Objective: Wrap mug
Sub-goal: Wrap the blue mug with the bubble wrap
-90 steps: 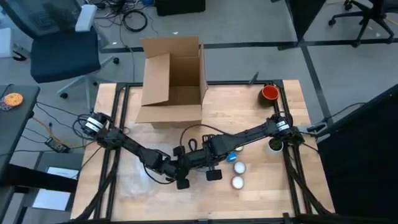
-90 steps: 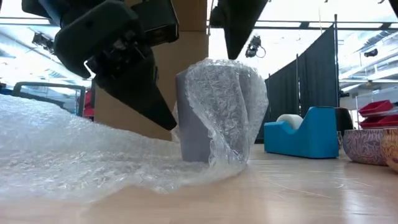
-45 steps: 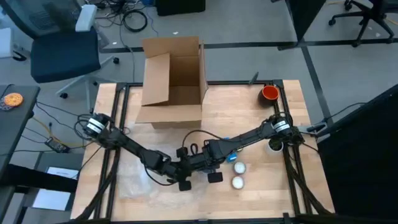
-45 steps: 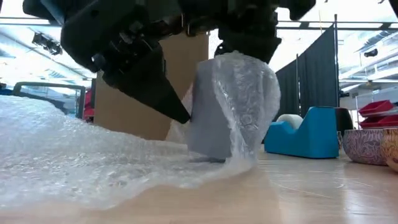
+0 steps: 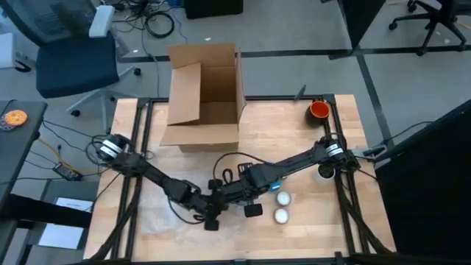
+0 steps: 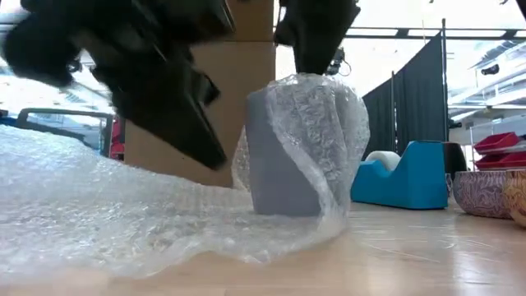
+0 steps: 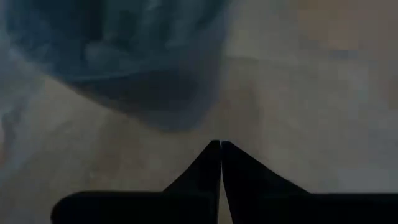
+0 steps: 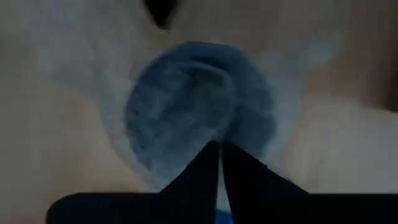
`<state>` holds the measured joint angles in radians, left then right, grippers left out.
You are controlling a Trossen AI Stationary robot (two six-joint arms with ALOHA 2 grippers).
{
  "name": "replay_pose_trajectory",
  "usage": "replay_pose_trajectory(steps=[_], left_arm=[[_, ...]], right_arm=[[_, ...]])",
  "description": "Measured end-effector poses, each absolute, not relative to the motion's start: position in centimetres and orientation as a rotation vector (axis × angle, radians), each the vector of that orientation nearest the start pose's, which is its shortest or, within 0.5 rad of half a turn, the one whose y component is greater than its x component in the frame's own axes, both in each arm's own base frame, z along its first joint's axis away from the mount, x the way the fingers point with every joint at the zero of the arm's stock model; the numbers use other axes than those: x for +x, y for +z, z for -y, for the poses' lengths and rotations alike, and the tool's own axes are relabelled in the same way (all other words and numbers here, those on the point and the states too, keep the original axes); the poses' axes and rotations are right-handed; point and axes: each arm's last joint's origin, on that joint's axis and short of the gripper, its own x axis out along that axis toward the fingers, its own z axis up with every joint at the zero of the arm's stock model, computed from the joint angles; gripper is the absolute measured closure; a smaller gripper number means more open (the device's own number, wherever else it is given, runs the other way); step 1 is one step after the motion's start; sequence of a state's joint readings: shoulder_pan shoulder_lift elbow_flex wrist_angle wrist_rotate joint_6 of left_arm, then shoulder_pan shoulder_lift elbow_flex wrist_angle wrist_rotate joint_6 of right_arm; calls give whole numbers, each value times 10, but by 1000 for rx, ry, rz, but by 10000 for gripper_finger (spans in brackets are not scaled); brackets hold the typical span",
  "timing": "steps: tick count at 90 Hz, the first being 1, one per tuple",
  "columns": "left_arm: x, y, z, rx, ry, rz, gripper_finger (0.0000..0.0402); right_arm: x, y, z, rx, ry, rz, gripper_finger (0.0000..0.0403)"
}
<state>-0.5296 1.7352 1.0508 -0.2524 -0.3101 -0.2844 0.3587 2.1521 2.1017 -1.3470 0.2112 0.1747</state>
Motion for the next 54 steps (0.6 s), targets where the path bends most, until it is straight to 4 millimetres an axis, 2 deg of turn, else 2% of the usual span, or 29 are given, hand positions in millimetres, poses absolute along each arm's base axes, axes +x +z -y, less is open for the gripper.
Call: replay_pose_trajectory(steps=[14, 26, 41, 54], left_arm=[[276, 200, 187, 80, -75, -981, 397], [252, 200, 211, -42, -128, -1075, 372], [226, 200, 241, -261, -180, -1183, 300], [215, 205, 256, -352, -181, -1193, 224]], right_arm=[[395, 298, -170, -286, -33, -1250, 403], [387, 301, -193, -300, -30, -1191, 403], [379, 302, -214, -316, -30, -1144, 403], [375, 302, -223, -345, -41, -1103, 403]])
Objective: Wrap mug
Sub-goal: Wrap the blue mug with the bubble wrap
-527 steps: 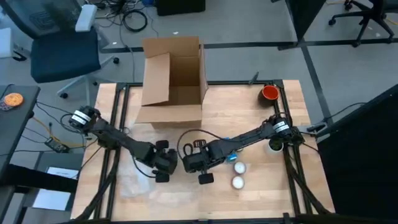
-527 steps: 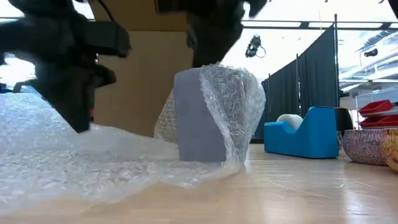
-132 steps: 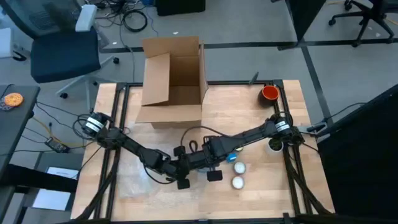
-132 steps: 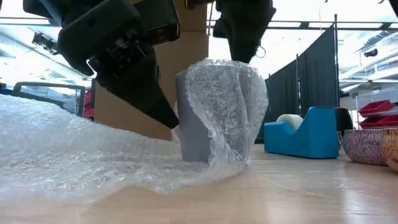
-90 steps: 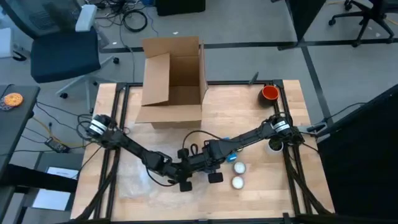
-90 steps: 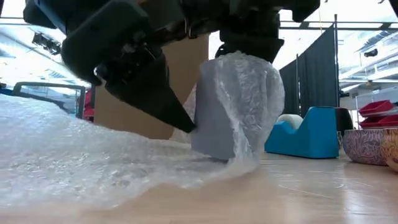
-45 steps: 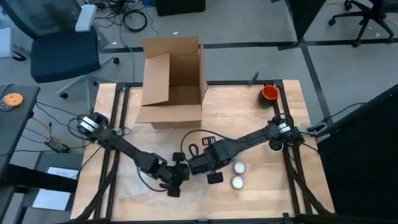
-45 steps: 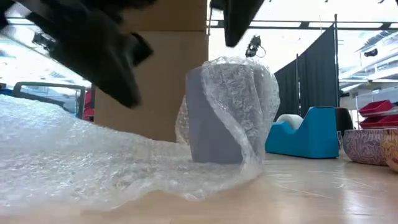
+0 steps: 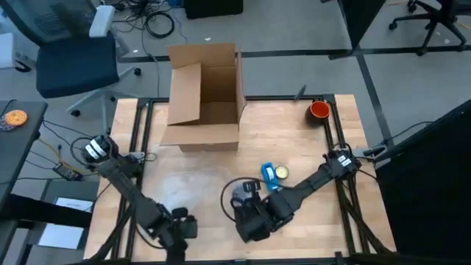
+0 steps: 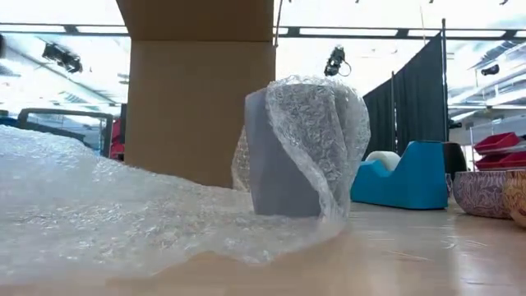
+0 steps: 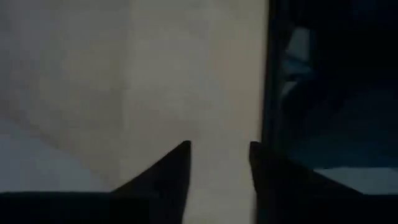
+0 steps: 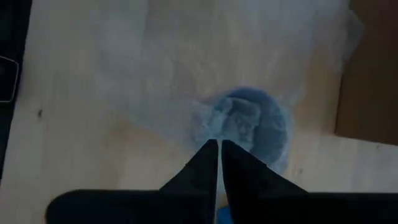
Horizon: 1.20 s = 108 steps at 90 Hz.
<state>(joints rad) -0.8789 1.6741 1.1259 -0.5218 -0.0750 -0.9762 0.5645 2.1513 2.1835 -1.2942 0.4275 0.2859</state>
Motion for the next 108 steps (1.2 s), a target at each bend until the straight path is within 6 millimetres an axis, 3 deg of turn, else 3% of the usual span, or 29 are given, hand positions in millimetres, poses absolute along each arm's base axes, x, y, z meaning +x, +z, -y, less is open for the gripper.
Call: replay_pose_trajectory(steps=[14, 44, 55, 90, 108], left_arm=[[205, 198, 266, -230, -179, -1137, 184], [210, 156, 286, -167, -205, -1259, 185], [216, 162, 291, -188, -203, -1251, 195], [238, 155, 267, -287, -38, -1319, 278], [243, 151, 266, -400, -7, -1392, 287]], right_arm=[[376, 296, -229, -348, -35, -1089, 403], [375, 279, -230, -367, -28, -1118, 403], [378, 279, -228, -366, -24, -1105, 403], [380, 280, -227, -378, -11, -1098, 403], [379, 279, -230, -382, 22, -1109, 403]])
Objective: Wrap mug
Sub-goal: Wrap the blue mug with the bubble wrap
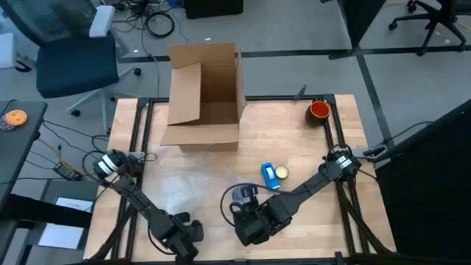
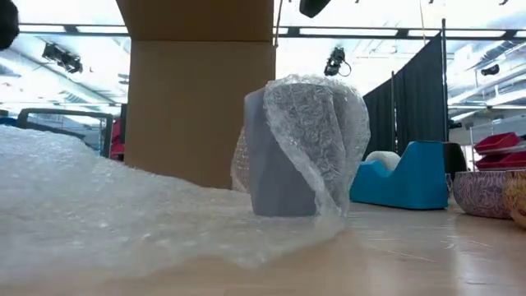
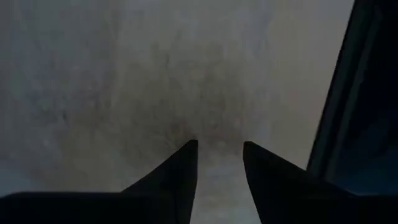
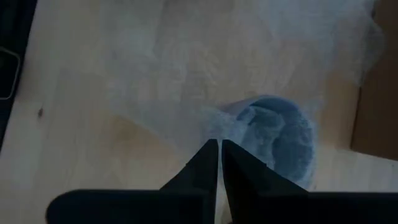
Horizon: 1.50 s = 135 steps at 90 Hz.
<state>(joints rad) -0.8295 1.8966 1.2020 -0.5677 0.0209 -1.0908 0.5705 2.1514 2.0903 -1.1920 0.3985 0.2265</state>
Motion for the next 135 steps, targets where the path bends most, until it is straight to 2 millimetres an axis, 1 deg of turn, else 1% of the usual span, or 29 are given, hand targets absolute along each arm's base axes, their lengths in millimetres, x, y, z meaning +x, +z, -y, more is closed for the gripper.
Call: replay_pose_trajectory(steps=[7, 18, 28, 39, 51, 61, 79, 91, 98, 103, 112, 122, 135], left_arm=[[246, 151, 265, -443, 29, -1390, 287], [253, 151, 260, -440, 72, -1350, 297], [259, 148, 253, -442, 107, -1341, 329], [263, 148, 249, -444, 135, -1330, 388], [271, 155, 248, -406, 177, -1261, 399], [286, 176, 250, -361, 161, -1168, 401], [309, 226, 246, -171, 127, -1066, 402], [318, 259, 240, -63, 98, -1041, 402], [323, 272, 232, -8, 111, -1024, 402], [328, 276, 224, 16, 133, -1011, 402], [341, 276, 204, 24, 176, -1013, 402], [353, 271, 181, 9, 232, -1023, 402], [365, 272, 161, -10, 261, -1004, 402]], right_arm=[[378, 280, -230, -408, 39, -1109, 403], [378, 279, -230, -443, 62, -1110, 403], [378, 279, -231, -484, 88, -1111, 403], [375, 279, -233, -522, 111, -1121, 403], [372, 279, -238, -548, 133, -1119, 403], [370, 279, -240, -587, 162, -1116, 403], [368, 281, -242, -582, 160, -1111, 402], [360, 285, -250, -577, 170, -1095, 402], [356, 287, -255, -576, 169, -1078, 402], [353, 288, -260, -581, 153, -1062, 402], [349, 288, -265, -572, 119, -1043, 402], [347, 289, -270, -511, 92, -1025, 402], [349, 290, -273, -458, 75, -997, 402]])
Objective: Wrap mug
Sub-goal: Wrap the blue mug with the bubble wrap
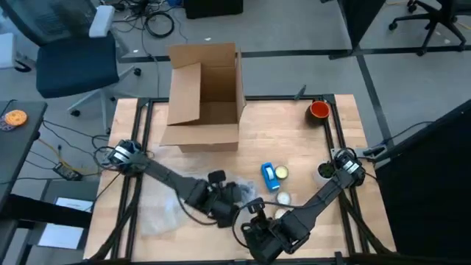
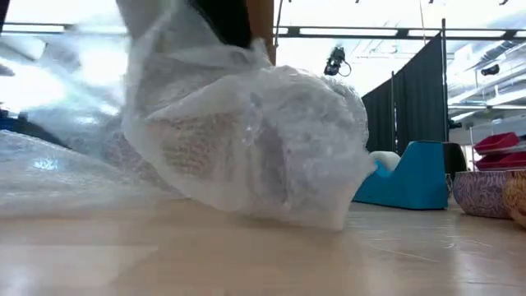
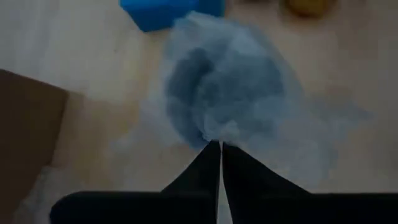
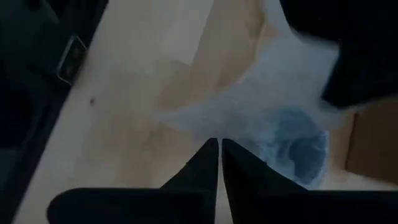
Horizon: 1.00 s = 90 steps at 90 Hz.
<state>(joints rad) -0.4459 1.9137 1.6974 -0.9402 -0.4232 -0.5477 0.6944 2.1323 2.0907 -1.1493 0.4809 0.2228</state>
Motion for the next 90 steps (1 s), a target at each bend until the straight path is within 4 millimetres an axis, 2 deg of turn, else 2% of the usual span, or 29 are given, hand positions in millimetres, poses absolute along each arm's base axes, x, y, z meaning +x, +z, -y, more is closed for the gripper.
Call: replay_pose_trajectory(steps=[20, 43, 61, 82, 90], left_arm=[[377, 276, 150, -28, 241, -946, 402], [377, 276, 147, 106, 168, -976, 394], [373, 279, 158, 211, 114, -957, 354], [356, 291, 190, 409, -12, -873, 296], [345, 302, 202, 455, -53, -829, 283]], right_arm=[[358, 283, -267, -447, -54, -933, 403], [363, 268, -264, -454, -98, -916, 403], [361, 259, -262, -497, -214, -875, 403], [367, 216, -244, -488, -310, -888, 403], [369, 209, -238, -508, -348, -875, 403]])
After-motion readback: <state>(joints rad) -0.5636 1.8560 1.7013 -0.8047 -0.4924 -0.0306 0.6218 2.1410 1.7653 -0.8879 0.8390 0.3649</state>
